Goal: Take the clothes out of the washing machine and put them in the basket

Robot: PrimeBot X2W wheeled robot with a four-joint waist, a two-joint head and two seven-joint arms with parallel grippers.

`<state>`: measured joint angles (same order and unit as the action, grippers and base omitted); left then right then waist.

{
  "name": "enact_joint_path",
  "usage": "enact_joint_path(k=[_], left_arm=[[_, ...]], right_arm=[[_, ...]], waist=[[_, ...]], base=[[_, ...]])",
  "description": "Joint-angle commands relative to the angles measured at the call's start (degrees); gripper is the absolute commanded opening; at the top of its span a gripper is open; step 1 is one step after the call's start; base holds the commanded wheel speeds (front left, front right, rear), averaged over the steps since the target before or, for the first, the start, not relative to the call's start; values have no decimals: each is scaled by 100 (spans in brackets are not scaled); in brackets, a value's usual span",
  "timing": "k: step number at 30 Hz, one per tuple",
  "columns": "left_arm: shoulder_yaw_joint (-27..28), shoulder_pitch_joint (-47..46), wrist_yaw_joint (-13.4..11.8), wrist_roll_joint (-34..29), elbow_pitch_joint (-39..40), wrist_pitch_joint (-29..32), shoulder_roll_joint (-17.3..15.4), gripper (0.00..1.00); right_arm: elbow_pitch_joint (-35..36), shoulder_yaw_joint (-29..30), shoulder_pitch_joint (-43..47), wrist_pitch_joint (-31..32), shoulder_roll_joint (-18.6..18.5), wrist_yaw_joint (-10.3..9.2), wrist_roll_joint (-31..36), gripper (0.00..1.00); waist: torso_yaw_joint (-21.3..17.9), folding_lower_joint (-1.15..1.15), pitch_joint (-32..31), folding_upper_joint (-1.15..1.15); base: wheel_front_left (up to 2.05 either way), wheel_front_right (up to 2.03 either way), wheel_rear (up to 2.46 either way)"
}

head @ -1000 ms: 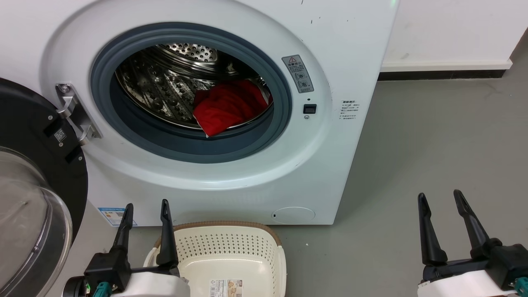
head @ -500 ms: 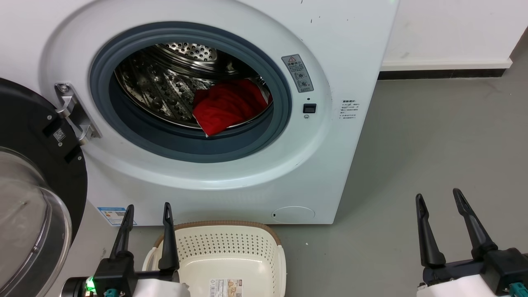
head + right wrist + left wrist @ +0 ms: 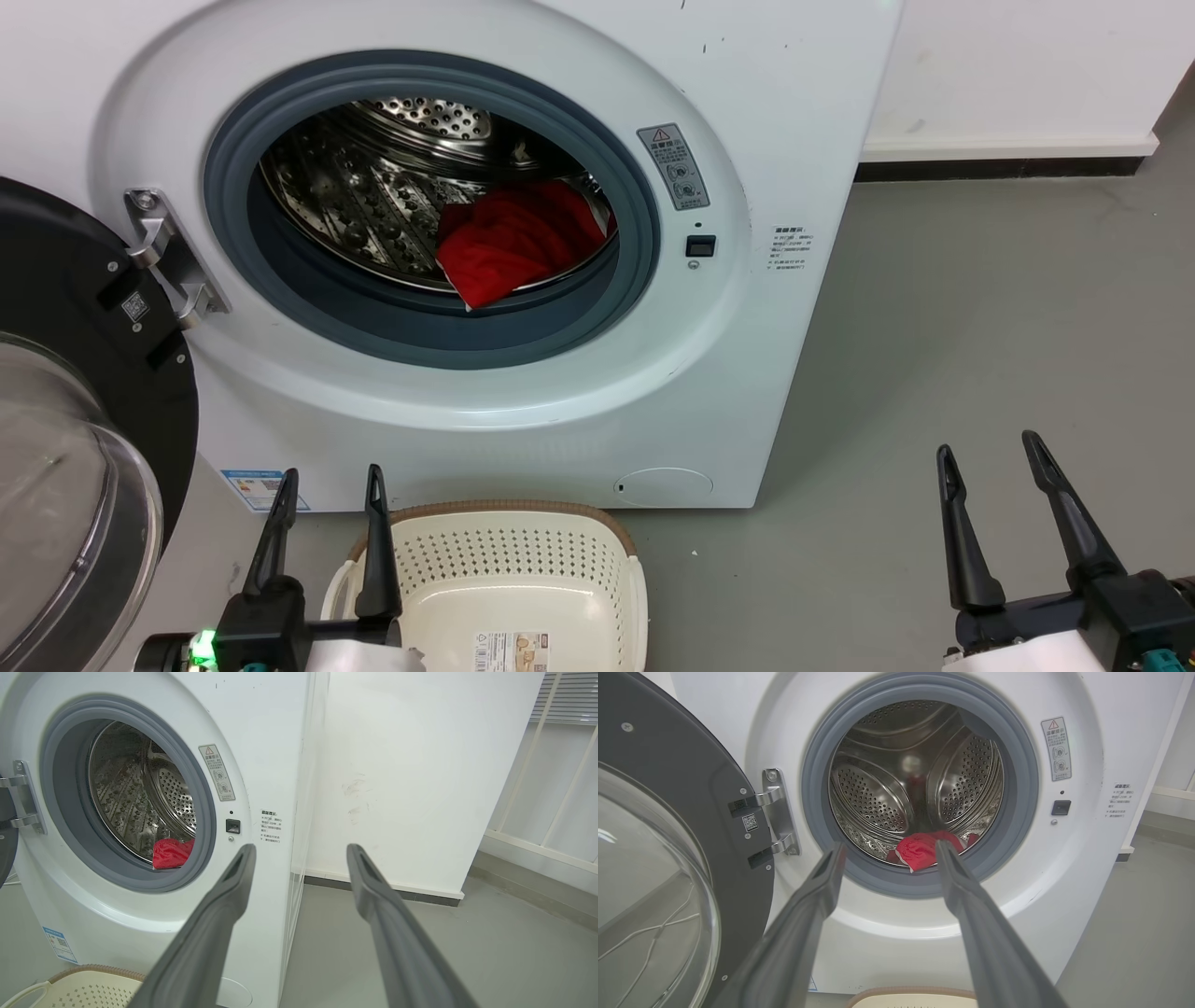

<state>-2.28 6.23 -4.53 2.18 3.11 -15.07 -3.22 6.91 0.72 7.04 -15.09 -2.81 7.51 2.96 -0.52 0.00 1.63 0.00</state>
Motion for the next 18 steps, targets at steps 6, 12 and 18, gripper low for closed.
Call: enact_joint_path(k=[6, 12, 18], left_arm=[[66, 53, 61, 53, -40, -16, 24, 100], [112, 59, 112, 64, -64, -16, 32, 100], [117, 50, 105, 104, -84, -16, 36, 100]], right_arm=[[-32, -16, 32, -12, -12, -4, -38, 100], [-50, -40, 24, -12, -12, -4, -58, 100], [-24, -70, 4, -12, -12, -4, -69, 100]], waist=[[-5, 0, 0, 0], [-16, 0, 8, 0], [-43, 0, 40, 0]], base=[[0, 0, 0], [0, 0, 0], [0, 0, 0]])
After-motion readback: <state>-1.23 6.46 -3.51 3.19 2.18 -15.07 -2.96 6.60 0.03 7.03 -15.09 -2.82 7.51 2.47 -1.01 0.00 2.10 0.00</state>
